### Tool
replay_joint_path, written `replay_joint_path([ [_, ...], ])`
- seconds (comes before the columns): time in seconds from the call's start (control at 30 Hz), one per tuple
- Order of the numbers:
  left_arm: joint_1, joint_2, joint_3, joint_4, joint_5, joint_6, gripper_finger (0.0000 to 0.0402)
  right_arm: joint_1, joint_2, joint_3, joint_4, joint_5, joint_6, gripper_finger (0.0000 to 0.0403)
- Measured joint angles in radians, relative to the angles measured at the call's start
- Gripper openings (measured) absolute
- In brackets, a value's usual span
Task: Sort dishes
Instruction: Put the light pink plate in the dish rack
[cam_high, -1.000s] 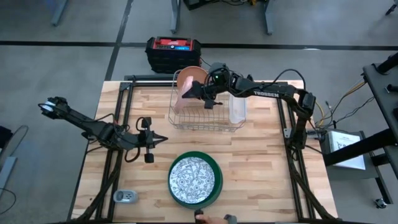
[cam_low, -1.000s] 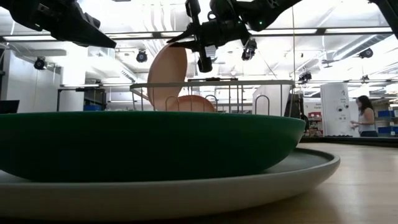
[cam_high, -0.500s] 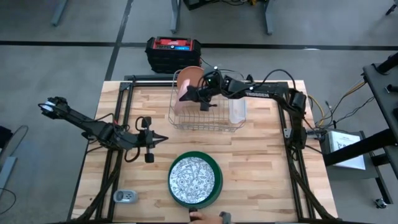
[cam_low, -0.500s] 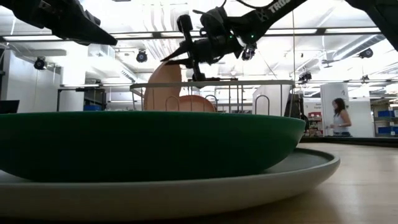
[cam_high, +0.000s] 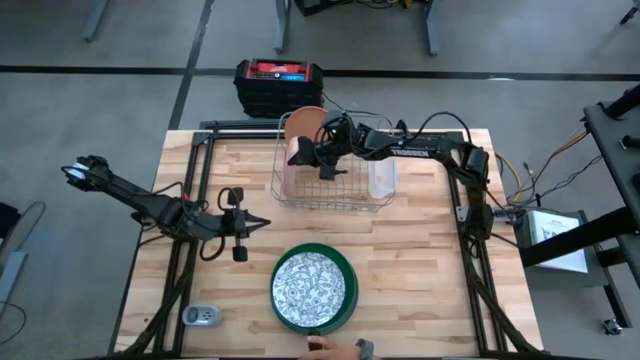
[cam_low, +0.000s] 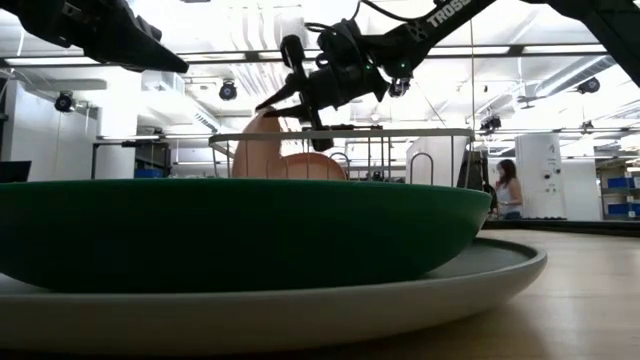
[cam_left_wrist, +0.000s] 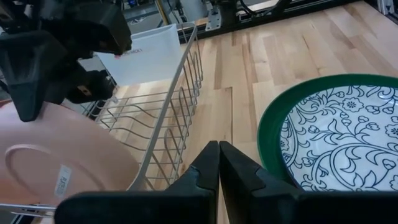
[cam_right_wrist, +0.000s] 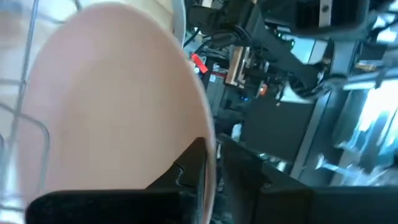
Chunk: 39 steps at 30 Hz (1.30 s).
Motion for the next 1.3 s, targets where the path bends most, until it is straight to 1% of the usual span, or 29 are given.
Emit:
replay_joint_path([
  [0.07, 0.0, 0.0, 0.0, 0.0, 0.0, 0.0, 0.0, 0.0, 0.0, 0.003, 0.006, 0.0, 0.047, 0.006],
  [0.2, 0.0, 0.0, 0.0, 0.001, 0.0, 0.0, 0.0, 0.0, -0.001, 0.005, 0.007, 0.0, 0.066, 0.0082],
  [0.3, 0.0, 0.0, 0.0, 0.001, 0.0, 0.0, 0.0, 0.0, -0.001, 0.005, 0.02, 0.003, 0.11, 0.0098],
  [0.47, 0.0, 0.0, 0.0, 0.001, 0.0, 0.0, 0.0, -0.002, -0.002, 0.006, 0.06, 0.071, 0.172, 0.013],
  [0.57, 0.0, -0.001, 0.0, 0.001, 0.0, 0.0, 0.0, -0.005, -0.002, 0.017, 0.06, 0.091, 0.183, 0.0149],
  [0.67, 0.0, -0.001, 0.0, 0.001, 0.0, 0.0, 0.0, -0.005, -0.002, 0.035, 0.065, 0.126, 0.233, 0.0165],
  [0.73, 0.0, -0.001, 0.0, 0.001, 0.0, 0.0, 0.0, -0.005, -0.002, 0.048, 0.065, 0.13, 0.259, 0.0174],
  [0.9, 0.0, -0.001, 0.0, 0.001, 0.0, 0.0, 0.0, -0.004, -0.004, 0.081, 0.068, 0.132, 0.339, 0.0187],
  [1.1, 0.0, -0.001, 0.0, 0.0, 0.0, 0.0, 0.0, -0.003, -0.004, 0.082, 0.043, 0.139, 0.342, 0.0191],
  [1.23, 0.0, -0.001, 0.0, 0.0, 0.0, 0.0, 0.0, 0.003, -0.004, 0.082, 0.04, 0.241, 0.369, 0.0191],
  [1.3, 0.0, -0.001, 0.0, 0.0, 0.0, 0.0, 0.0, 0.003, -0.004, 0.082, 0.04, 0.274, 0.403, 0.0191],
])
